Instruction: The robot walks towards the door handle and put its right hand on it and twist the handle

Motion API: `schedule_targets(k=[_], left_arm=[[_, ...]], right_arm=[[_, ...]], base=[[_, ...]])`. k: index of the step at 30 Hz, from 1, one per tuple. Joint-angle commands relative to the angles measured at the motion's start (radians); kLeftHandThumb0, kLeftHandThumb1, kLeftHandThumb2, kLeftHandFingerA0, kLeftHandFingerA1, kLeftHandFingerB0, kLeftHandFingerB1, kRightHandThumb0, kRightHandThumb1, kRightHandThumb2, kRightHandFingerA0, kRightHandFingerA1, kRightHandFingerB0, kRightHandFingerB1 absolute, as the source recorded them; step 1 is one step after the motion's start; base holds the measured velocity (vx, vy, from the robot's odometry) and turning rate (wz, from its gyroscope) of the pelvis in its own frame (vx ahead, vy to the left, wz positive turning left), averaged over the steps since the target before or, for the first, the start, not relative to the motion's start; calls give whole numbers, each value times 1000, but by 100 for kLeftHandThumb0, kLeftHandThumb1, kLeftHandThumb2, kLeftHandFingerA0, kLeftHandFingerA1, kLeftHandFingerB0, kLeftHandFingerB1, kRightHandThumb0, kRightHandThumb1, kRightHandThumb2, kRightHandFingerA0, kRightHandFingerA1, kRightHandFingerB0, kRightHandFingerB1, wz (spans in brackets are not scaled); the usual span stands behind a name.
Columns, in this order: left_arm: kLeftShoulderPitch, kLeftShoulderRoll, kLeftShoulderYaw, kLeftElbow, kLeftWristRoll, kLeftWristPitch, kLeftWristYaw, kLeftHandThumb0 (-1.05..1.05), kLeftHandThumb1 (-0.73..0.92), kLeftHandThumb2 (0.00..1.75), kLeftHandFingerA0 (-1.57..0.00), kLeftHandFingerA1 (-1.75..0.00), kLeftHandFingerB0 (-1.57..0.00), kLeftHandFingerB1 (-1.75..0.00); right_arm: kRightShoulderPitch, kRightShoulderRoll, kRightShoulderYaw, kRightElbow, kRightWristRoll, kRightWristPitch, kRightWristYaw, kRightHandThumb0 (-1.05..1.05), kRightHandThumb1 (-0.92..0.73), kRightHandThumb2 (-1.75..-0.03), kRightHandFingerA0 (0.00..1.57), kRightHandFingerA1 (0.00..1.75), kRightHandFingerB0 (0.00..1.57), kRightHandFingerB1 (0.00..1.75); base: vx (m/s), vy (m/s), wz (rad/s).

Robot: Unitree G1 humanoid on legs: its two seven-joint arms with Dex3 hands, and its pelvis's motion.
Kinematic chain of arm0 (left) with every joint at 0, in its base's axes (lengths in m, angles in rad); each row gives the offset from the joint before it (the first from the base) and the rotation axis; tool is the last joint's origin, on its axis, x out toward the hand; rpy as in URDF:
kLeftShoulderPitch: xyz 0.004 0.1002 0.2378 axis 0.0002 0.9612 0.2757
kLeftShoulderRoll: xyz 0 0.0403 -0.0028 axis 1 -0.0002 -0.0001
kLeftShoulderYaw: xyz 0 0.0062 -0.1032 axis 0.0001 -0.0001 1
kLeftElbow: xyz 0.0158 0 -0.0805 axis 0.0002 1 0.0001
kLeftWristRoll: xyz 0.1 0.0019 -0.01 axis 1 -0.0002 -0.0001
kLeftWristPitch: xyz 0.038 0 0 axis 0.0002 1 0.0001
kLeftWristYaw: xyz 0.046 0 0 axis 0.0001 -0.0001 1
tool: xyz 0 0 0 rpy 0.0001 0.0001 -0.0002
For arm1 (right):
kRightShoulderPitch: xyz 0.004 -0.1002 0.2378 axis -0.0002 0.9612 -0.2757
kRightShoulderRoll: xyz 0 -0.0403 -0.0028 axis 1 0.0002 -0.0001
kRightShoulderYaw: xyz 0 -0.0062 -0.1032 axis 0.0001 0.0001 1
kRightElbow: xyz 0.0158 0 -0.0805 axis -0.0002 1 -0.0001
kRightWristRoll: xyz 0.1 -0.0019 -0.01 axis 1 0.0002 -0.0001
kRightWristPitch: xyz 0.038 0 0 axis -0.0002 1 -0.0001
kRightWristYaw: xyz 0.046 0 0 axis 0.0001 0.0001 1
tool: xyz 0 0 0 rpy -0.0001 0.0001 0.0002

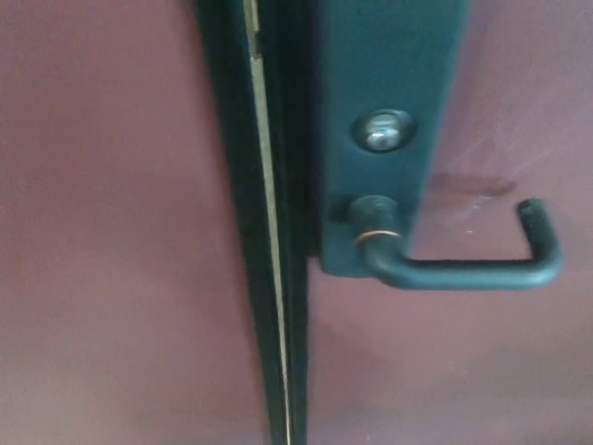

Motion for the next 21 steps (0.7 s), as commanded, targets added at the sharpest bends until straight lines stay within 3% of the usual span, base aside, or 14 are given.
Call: schedule_targets(k=[1,9,10,11,12,15,18,19,21], left_arm=[[12,3,4,2,4,11,-11,-43,43,73,-66,-59,-45,-49],[9,9,-9,2,20,9,-11,-43,43,73,-66,-59,-45,-49],[9,8,-7,2,17,11,-11,-43,43,73,-65,-59,-45,-49],[8,7,-3,2,13,14,-11,-43,43,73,-65,-59,-45,-49],[11,9,-2,2,11,12,-12,-36,50,55,-71,-49,-51,-40],[10,10,-3,2,15,12,-6,-36,50,55,-72,-50,-51,-40],[10,10,-3,2,15,12,-5,-36,50,55,-72,-50,-51,-40],[13,9,-6,1,18,9,-2,-36,50,55,-72,-51,-51,-40],[15,6,-3,1,13,10,-5,-36,50,55,-72,-51,-51,-40]], right_arm=[[14,6,-4,0,12,-6,4,-21,-66,-59,74,78,47,40],[24,6,6,1,5,-9,5,-21,-66,-59,75,61,48,40],[24,7,2,1,10,-11,5,-21,-66,-59,75,81,46,40],[25,9,-3,1,16,-15,6,-21,-66,-59,75,81,46,40],[24,11,-3,1,16,-15,6,-21,-66,-59,74,85,46,39],[22,13,-14,0,25,-19,9,-20,-66,-60,74,99,45,40],[22,14,-17,0,23,-20,10,-20,-66,-60,74,99,45,40],[15,15,-26,-5,33,-16,15,-21,-66,-59,73,66,44,39],[7,12,-31,-11,34,-12,24,-24,-67,-62,67,57,45,41]], base=[[36,127,-5],[16,43,3],[0,0,0],[0,0,0],[0,0,0],[-36,-89,0],[34,-87,1],[0,0,0],[0,0,0]])
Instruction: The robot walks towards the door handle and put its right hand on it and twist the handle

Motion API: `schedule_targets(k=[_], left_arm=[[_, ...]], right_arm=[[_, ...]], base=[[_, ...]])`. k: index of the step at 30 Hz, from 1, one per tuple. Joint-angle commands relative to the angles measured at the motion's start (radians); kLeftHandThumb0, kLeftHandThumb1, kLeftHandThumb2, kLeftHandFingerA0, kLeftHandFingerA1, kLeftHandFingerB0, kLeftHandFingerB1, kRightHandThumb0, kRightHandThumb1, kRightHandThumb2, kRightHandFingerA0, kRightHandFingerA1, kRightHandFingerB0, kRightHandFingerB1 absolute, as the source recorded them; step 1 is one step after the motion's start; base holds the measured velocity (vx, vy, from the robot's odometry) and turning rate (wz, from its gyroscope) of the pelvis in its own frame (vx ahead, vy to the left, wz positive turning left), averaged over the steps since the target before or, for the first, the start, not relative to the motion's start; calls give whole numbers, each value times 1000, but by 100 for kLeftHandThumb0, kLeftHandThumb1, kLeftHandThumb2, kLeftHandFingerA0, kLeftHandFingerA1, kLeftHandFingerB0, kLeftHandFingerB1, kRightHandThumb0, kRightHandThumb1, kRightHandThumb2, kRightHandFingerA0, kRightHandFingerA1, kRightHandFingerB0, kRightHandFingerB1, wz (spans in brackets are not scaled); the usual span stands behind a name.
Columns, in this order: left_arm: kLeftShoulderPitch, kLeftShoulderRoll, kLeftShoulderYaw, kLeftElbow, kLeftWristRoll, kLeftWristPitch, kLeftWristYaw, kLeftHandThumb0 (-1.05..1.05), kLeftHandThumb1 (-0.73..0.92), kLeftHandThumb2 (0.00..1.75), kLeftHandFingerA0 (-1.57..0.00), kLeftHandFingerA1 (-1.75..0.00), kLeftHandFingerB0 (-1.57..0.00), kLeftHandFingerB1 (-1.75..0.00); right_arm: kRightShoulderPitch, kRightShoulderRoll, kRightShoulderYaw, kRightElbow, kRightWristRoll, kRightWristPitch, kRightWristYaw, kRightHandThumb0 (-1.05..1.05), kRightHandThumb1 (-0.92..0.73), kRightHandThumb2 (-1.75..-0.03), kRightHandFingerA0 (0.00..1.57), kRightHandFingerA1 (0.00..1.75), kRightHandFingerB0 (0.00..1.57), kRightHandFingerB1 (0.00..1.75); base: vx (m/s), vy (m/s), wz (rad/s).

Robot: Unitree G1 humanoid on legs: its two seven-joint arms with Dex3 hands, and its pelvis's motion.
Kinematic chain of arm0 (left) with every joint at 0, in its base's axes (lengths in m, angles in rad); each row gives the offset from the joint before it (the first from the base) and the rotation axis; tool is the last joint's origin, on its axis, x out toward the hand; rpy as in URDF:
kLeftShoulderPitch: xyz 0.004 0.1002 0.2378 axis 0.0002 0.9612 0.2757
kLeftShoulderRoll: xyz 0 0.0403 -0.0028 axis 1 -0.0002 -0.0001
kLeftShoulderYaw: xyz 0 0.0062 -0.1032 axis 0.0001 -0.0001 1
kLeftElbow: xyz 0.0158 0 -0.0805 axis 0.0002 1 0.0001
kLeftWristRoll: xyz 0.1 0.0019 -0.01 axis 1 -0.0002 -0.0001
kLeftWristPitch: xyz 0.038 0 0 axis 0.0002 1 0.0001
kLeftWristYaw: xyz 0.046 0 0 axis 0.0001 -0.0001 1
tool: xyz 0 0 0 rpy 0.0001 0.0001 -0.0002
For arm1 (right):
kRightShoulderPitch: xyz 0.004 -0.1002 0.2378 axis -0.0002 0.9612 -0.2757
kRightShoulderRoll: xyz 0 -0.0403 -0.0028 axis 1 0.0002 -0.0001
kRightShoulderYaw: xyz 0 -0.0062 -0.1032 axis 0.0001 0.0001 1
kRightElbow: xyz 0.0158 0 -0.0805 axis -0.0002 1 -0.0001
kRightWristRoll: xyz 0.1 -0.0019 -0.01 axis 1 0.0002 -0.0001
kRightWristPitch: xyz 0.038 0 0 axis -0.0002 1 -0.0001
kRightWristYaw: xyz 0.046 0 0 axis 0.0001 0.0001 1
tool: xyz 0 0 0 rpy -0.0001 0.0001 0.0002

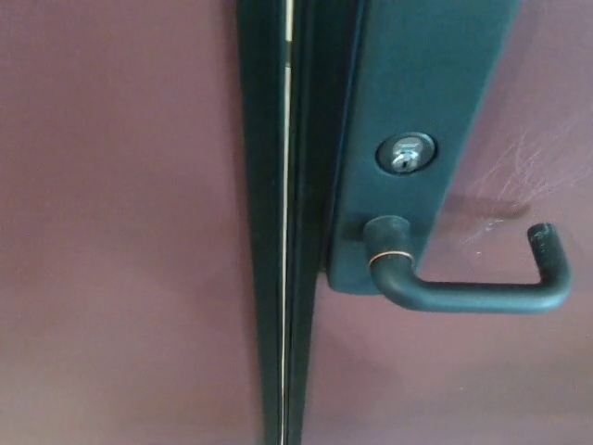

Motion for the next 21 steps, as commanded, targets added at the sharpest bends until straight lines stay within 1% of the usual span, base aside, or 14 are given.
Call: schedule_targets(k=[1,2,4,5,8,9,12,13,14,15,16,18,19,21], left_arm=[[10,-6,5,2,2,5,-3,-36,50,55,-72,-51,-51,-40],[10,-10,8,2,-1,5,-2,-42,43,73,-67,-60,-46,-50],[23,-9,12,2,-3,0,-2,-42,43,73,-67,-60,-46,-50],[23,-9,16,2,-6,2,-7,-36,50,55,-72,-50,-51,-40],[22,-5,22,1,-6,3,-10,-36,50,55,-72,-50,-51,-40],[26,0,27,-4,-9,-10,-16,-41,43,72,-66,-59,-46,-49],[46,5,27,-11,-8,-27,-24,-39,44,72,-66,-59,-46,-50],[49,5,25,-12,-6,-29,-25,-30,53,56,-71,-49,-52,-40],[53,6,22,-14,-4,-32,-25,-30,53,56,-70,-48,-52,-40],[55,6,22,-14,-3,-32,-25,-30,53,56,-70,-48,-52,-40],[58,8,22,-13,-3,-31,-24,-38,45,71,-63,-57,-48,-50],[42,8,25,-13,-5,-24,-22,-38,45,72,-63,-57,-48,-50],[40,10,28,-10,-8,-24,-25,-31,53,56,-68,-48,-53,-40],[58,13,29,-10,-8,-34,-25,-31,53,56,-68,-48,-53,-41]], right_arm=[[-20,-6,-12,-18,27,3,29,-24,-67,-60,55,46,44,39],[-29,-12,-15,-24,31,4,35,-25,-68,-60,52,44,45,39],[-31,-14,-33,-36,53,1,55,-26,-68,-60,46,42,44,39],[-26,-19,-45,-54,66,-16,71,-27,-68,-60,48,42,43,39],[-26,-16,-53,-66,70,-20,80,-27,-68,-60,48,42,43,39],[15,-34,-72,-146,94,-53,101,-29,-67,-60,53,46,44,39],[141,-46,-100,-327,123,-86,130,-30,-66,-59,52,46,44,39],[177,-47,-103,-383,127,-85,135,-30,-65,-59,52,46,44,39],[248,-49,-112,-495,136,-83,146,-30,-65,-59,52,46,44,39],[286,-49,-117,-555,142,-79,154,-30,-65,-59,52,46,44,39],[367,-54,-137,-690,165,-61,176,-29,-65,-59,51,46,44,39],[420,-62,-158,-819,191,-30,200,-29,-65,-59,50,45,43,39],[488,-83,-190,-951,223,-10,232,-29,-64,-59,49,45,44,39],[539,-97,-221,-1031,246,-1,255,-30,-65,-59,49,45,44,39]], base=[[0,0,0],[0,0,0],[0,0,0],[0,0,0],[0,0,0],[0,0,0],[0,0,0],[0,0,0],[0,0,0],[0,0,0],[0,0,0],[0,0,0],[0,0,0],[0,0,0]])
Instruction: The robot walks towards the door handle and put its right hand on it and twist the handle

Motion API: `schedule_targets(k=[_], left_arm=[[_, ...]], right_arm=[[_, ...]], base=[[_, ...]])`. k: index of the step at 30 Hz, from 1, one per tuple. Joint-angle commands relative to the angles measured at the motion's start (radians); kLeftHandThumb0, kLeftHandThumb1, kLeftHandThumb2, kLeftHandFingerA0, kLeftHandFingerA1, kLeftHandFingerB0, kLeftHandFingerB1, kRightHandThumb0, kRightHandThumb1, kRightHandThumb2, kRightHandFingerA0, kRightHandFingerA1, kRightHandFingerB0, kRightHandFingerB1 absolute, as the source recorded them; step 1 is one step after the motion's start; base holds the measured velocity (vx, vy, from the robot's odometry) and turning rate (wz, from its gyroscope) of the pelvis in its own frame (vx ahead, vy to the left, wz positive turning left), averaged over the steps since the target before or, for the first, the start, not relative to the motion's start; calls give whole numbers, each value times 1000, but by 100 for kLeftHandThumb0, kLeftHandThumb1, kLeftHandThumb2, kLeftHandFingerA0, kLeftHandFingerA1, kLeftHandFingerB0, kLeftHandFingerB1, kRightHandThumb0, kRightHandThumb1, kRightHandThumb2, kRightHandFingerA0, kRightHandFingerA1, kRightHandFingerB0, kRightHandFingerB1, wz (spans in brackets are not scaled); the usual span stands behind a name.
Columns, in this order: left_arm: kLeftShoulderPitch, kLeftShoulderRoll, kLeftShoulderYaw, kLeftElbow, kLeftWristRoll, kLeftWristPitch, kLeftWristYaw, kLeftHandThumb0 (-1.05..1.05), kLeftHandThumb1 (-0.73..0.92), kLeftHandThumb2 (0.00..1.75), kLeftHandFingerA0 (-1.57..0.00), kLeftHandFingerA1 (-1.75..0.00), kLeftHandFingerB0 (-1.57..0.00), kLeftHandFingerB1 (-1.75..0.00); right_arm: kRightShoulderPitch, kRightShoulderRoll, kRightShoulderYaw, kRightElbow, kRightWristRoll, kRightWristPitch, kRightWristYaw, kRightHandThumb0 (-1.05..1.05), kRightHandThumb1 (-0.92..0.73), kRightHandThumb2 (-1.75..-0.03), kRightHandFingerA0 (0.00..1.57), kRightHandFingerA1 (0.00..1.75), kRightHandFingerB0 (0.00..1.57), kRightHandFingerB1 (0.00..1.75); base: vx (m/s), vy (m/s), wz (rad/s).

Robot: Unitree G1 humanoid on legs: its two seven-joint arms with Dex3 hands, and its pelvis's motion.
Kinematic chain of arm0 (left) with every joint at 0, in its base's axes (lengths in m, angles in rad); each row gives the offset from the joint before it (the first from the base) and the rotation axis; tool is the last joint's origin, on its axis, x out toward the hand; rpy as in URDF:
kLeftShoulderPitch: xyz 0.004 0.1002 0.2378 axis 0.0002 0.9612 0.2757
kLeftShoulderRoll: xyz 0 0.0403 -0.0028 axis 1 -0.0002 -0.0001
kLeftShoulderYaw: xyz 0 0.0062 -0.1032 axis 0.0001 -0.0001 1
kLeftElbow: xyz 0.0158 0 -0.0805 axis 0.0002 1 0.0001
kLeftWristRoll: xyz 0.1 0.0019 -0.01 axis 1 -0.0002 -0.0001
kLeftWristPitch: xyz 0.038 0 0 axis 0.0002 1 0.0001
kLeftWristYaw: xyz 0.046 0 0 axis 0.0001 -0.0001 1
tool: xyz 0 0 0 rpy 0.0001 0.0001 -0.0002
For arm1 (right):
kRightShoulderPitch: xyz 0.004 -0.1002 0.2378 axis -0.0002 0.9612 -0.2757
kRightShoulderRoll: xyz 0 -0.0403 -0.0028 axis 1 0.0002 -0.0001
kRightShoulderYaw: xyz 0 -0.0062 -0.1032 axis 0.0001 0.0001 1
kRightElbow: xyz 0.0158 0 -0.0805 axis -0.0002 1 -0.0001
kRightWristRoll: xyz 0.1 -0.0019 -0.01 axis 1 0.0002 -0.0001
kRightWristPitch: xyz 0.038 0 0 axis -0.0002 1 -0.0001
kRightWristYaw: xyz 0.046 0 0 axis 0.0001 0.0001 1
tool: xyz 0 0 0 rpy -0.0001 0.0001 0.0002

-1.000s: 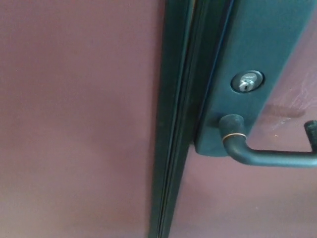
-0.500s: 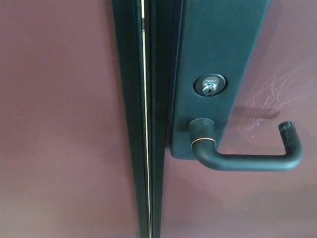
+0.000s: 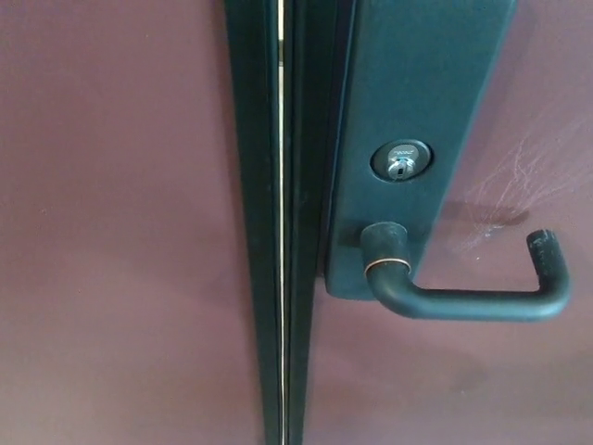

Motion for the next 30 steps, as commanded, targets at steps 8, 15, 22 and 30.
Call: schedule_targets(k=[8,15,22,30], left_arm=[[38,16,6,-3,-3,-30,-12,-30,53,56,-70,-51,-54,-41],[5,25,11,-1,-5,-15,-12,-30,54,56,-71,-50,-54,-41],[16,25,3,-1,2,-23,-17,-38,46,73,-65,-58,-48,-50],[51,33,2,1,4,-32,-16,-31,54,56,-70,-49,-53,-41]], right_arm=[[349,-105,-244,-728,257,85,173,-31,-63,-59,47,46,43,40],[315,-115,-370,-944,326,84,138,-33,-63,-58,43,58,39,50],[356,-112,-512,-1179,457,103,156,-60,-60,-59,50,89,44,71],[345,-151,-598,-1386,653,163,173,-70,-57,-58,49,89,47,67]], base=[[0,0,0],[0,0,0],[0,0,0],[0,0,0]])
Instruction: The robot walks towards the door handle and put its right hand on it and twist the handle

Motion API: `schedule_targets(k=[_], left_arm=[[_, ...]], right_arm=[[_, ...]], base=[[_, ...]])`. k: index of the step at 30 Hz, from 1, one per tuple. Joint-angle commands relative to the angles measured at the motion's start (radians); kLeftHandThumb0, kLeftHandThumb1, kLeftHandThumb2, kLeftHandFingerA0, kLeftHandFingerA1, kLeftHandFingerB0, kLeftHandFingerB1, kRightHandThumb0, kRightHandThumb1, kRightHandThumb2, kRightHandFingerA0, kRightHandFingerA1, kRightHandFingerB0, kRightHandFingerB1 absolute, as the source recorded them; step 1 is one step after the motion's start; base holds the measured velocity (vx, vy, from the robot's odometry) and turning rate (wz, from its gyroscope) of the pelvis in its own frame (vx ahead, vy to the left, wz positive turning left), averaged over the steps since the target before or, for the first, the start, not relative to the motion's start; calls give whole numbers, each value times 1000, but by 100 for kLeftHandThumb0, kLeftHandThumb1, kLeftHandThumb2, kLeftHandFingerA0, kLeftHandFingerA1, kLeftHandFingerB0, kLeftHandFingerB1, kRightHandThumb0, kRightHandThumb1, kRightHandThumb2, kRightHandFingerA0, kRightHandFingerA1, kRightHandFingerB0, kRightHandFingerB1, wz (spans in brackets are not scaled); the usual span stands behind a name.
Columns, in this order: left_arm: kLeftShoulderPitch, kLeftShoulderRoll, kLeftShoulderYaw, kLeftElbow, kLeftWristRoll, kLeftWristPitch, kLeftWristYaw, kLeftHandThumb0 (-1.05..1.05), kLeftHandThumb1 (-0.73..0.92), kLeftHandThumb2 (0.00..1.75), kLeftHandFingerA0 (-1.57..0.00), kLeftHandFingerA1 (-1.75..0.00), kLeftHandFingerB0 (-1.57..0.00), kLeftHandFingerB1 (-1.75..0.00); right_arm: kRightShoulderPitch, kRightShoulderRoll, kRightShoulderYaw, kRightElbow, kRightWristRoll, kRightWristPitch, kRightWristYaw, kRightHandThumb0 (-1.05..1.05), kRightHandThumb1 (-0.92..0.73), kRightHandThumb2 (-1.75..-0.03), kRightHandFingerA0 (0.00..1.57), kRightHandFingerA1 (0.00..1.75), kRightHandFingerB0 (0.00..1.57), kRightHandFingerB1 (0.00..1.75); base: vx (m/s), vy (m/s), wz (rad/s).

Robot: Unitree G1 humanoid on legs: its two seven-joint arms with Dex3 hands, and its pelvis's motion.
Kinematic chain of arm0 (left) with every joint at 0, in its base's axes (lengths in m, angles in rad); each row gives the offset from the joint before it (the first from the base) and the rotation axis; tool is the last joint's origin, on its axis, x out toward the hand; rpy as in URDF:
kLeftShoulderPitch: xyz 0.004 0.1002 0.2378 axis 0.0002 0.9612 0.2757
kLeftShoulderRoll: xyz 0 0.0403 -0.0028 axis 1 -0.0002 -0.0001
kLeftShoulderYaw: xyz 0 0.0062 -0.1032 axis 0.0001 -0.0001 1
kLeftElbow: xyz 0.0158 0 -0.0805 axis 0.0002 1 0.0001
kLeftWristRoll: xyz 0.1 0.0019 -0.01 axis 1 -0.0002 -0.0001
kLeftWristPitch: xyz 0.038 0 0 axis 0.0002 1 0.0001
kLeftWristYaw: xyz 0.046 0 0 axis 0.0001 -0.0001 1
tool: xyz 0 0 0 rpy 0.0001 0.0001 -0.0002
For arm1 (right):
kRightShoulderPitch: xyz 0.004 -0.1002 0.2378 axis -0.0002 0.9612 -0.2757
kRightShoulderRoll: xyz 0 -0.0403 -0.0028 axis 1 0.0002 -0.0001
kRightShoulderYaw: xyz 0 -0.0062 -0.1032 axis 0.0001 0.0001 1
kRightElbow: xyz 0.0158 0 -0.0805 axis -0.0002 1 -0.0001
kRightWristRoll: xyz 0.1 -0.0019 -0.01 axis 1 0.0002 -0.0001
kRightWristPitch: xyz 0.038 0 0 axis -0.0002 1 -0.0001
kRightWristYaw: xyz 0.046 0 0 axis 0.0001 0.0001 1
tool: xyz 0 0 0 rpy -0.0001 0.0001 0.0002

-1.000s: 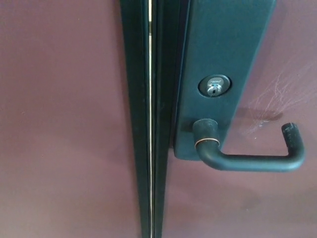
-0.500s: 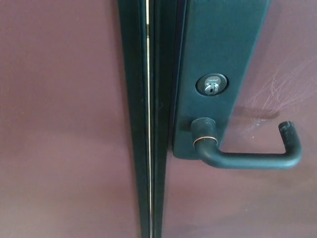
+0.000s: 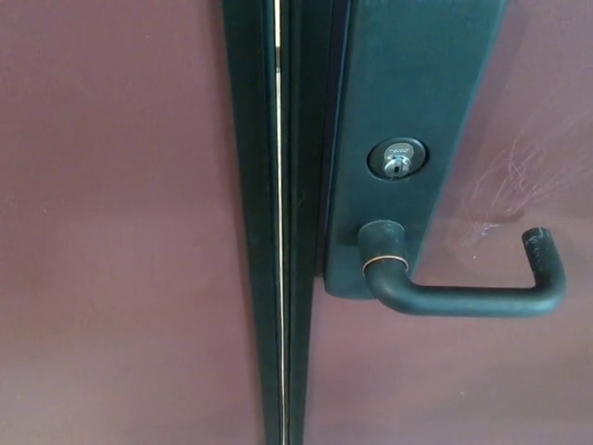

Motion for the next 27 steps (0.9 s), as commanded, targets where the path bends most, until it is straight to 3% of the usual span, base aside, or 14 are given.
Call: schedule_targets(k=[1,2,3,4,6,11,12,13,14,17,19,20,23,27], left_arm=[[37,29,-3,0,8,-19,-15,-39,46,74,-65,-59,-48,-51],[36,32,-5,-2,9,-23,-18,-39,46,74,-65,-59,-48,-51],[36,33,-5,-2,10,-24,-19,-39,46,74,-65,-59,-48,-51],[31,32,-2,-2,6,-22,-20,-40,46,74,-65,-59,-48,-51],[29,32,-1,-2,5,-21,-20,-40,46,74,-65,-59,-48,-51],[18,34,3,2,4,-16,-15,-39,46,74,-65,-59,-48,-51],[18,35,1,1,6,-18,-15,-39,46,74,-65,-59,-48,-51],[17,35,-2,0,8,-22,-14,-39,46,74,-65,-59,-48,-51],[17,37,-4,0,10,-23,-16,-39,46,74,-66,-59,-48,-51],[15,38,-9,0,13,-25,-18,-39,46,74,-66,-59,-48,-51],[15,38,-9,0,13,-26,-18,-39,46,74,-66,-59,-48,-51],[15,39,-9,1,12,-25,-21,-40,46,74,-66,-59,-48,-51],[18,42,-11,4,14,-23,-27,-40,46,74,-66,-59,-48,-51],[18,42,-12,5,14,-23,-28,-40,46,74,-66,-59,-48,-51]], right_arm=[[9,-78,-110,-245,339,104,49,-73,-58,-58,46,89,46,68],[12,-102,-116,-286,357,112,58,-74,-41,-87,48,83,45,69],[15,-110,-119,-299,370,120,62,-74,-41,-87,48,83,45,69],[14,-126,-122,-314,386,132,66,-73,-56,-57,46,89,45,67],[15,-134,-128,-326,401,146,66,-73,-56,-57,46,89,45,67],[0,-273,-126,-368,468,218,131,-74,-52,-56,52,81,44,61],[-6,-295,-121,-371,464,229,137,-72,-35,-84,55,77,43,63],[-16,-327,-114,-375,457,244,147,-72,-35,-84,55,77,43,63],[-22,-372,-100,-378,428,258,173,-70,-45,-55,61,71,49,53],[-32,-482,-90,-370,400,294,235,-70,-42,-54,64,67,51,50],[-31,-492,-94,-369,410,302,233,-70,-42,-54,64,67,51,50],[-49,-540,-82,-354,407,321,255,-72,-29,-73,60,66,47,54],[-112,-642,-39,-308,417,368,297,-73,-29,-71,60,65,49,53],[-133,-648,-36,-303,420,391,309,-73,-29,-71,60,65,49,53]], base=[[0,0,0],[0,0,0],[0,0,0],[0,0,0],[0,0,0],[0,0,0],[0,0,0],[0,0,0],[0,0,0],[0,0,0],[0,0,0],[0,0,0],[0,0,0],[0,0,0]])
